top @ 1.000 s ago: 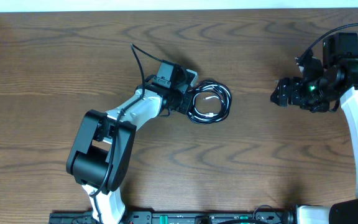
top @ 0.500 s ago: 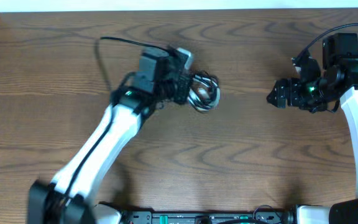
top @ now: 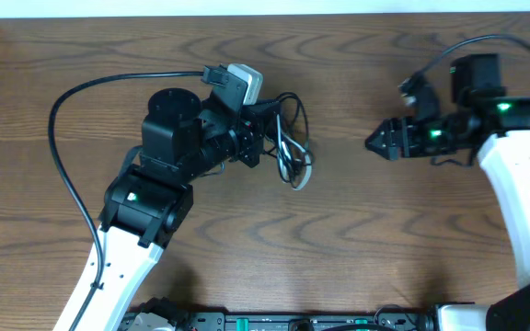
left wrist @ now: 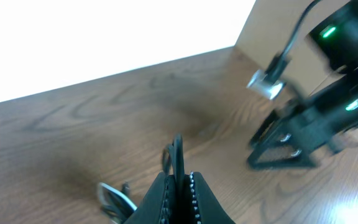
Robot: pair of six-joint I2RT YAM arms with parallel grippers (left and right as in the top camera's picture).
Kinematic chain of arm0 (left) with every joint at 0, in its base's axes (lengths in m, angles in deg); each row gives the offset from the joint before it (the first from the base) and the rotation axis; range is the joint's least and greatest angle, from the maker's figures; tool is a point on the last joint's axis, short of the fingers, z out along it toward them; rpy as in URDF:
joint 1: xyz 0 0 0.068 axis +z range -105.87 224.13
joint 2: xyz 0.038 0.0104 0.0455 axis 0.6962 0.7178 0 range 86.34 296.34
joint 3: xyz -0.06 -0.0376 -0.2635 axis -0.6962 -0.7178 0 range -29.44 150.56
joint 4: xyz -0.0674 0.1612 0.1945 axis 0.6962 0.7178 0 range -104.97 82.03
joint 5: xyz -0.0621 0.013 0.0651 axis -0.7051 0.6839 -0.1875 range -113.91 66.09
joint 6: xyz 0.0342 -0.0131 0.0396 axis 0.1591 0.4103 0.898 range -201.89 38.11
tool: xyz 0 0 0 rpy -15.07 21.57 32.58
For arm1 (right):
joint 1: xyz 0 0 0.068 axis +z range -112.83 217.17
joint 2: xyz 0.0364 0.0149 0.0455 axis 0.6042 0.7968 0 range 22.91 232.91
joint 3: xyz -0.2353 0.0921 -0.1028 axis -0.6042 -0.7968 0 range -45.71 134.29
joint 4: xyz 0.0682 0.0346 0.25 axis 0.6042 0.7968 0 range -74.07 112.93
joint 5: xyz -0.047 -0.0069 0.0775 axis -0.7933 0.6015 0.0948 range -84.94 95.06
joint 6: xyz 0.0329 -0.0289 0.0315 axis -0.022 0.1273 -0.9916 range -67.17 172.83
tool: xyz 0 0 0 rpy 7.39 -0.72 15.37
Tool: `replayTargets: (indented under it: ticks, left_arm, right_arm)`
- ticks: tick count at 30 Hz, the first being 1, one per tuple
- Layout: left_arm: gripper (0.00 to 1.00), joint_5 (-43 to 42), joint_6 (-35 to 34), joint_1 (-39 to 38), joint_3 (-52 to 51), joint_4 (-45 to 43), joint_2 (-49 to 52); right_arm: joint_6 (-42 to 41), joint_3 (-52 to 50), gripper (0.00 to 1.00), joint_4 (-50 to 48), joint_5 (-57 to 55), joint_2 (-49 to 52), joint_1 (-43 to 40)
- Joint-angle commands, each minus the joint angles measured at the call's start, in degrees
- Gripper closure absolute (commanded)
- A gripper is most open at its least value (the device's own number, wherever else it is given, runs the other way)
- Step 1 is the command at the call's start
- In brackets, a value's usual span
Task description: Untangle cables
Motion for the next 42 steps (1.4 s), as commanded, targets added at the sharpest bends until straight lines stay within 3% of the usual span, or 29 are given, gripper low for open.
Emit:
replayTargets:
  ticks: [1, 6, 13, 28, 42]
  left_arm:
    - [0.92, -3.34, -1.77, -0.13, 1.07, -0.74, -0.35]
    - [0.92, -5.42, -1.81, -0.13, 1.07, -1.62, -0.15]
    - [0.92, -5.44, -2.45, -0.13, 1.07, -1.97, -0.15]
    - [0.92, -6.97, -2.67, -0.52, 1.07, -2.10, -0.17]
    - [0.92, -6.73, -2.64, -2.49, 1.07, -3.65, -0.17]
  right_arm:
    - [-3.19, -3.45, 0.40, -4.20, 3.41, -0.02, 3.48]
    - [-7.82, -8.02, 0.37, -12.00, 2.08, -0.02, 8.55]
    - [-8.79, -10.19, 0.34, -15.67, 1.81, -0.02, 14.38]
    - [-33.99, -10.25, 0.31, -17.40, -20.72, -0.02, 22.67]
    - [-39.95, -10.25, 0.28, -21.24, -21.46, 1.20, 23.80]
